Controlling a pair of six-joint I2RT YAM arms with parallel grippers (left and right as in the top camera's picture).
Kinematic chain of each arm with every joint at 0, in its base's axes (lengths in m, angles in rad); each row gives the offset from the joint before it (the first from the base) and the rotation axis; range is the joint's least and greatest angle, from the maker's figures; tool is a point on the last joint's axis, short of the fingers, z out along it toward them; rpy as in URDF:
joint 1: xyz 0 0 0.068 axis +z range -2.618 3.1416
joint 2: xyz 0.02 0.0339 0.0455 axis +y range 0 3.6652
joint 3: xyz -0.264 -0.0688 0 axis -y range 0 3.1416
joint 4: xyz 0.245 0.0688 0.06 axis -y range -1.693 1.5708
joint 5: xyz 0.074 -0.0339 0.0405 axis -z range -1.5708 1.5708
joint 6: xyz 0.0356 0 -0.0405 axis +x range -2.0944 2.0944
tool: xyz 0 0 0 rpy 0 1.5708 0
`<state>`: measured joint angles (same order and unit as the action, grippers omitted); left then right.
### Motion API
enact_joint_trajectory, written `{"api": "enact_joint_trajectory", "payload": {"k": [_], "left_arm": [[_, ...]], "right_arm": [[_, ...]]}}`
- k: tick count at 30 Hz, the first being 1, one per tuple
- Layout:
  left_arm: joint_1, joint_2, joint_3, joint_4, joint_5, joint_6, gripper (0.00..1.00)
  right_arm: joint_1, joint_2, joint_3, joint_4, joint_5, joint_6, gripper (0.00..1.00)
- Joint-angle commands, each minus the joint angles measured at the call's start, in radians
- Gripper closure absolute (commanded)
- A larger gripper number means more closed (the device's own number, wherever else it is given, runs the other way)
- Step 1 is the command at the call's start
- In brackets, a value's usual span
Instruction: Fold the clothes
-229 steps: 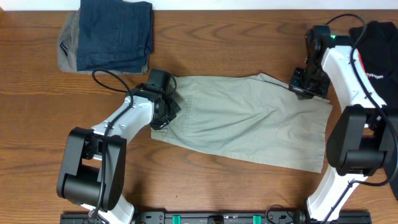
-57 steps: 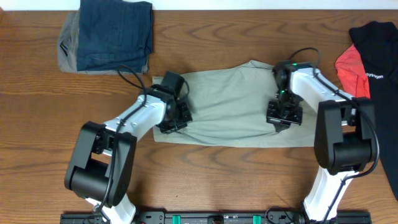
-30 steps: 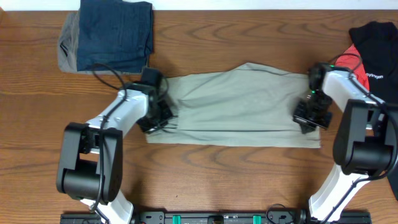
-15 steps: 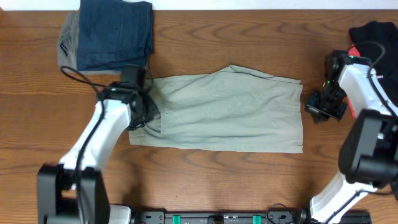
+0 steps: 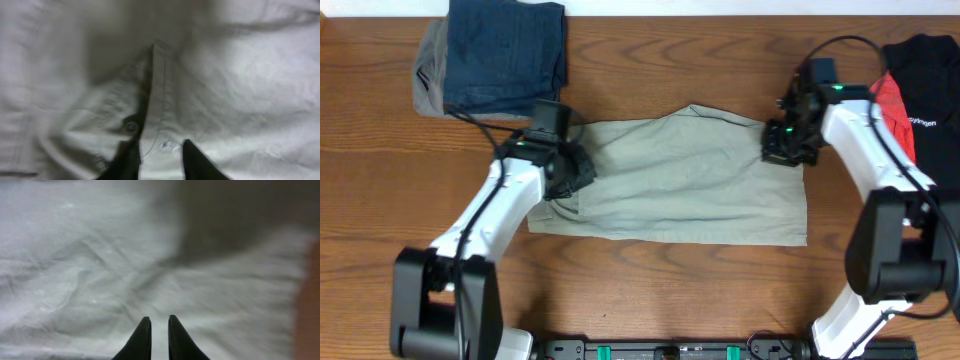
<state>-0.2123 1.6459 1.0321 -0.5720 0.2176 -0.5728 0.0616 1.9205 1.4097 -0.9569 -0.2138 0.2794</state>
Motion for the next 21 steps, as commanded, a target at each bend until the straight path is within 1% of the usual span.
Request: {"api": "enact_joint_trajectory", "payload": {"k": [1, 2, 4, 7, 9, 14, 18, 21], "left_arm": [[-0.003, 0.046, -0.005, 0.008, 0.006, 0.004, 0.57], [-0.002, 0.055, -0.005, 0.008, 0.005, 0.004, 0.51], [0.002, 0.069, -0.005, 0.006, -0.004, 0.005, 0.41], [0.003, 0.075, -0.005, 0.004, -0.037, 0.005, 0.25], [0.004, 0.075, -0.005, 0.005, -0.052, 0.005, 0.18], [0.005, 0.075, -0.005, 0.005, -0.059, 0.049, 0.12], [0.005, 0.075, -0.005, 0.0, -0.123, 0.049, 0.11], [0.012, 0.075, -0.005, 0.002, -0.125, 0.049, 0.11]], "right_arm": [[0.025, 0.05, -0.014, 0.019, 0.008, 0.012, 0.9], [0.029, 0.064, -0.014, 0.025, 0.008, 0.012, 0.9], [0.031, 0.098, -0.014, 0.039, 0.007, 0.013, 0.91], [0.028, 0.149, -0.014, 0.045, 0.01, 0.016, 0.99], [0.023, 0.179, -0.014, 0.04, 0.051, 0.037, 0.99], [0.013, 0.201, -0.014, 0.022, 0.168, 0.068, 0.99], [-0.005, 0.201, -0.013, 0.0, 0.243, 0.103, 0.99], [-0.027, 0.201, -0.013, -0.011, 0.27, 0.109, 0.99]]}}
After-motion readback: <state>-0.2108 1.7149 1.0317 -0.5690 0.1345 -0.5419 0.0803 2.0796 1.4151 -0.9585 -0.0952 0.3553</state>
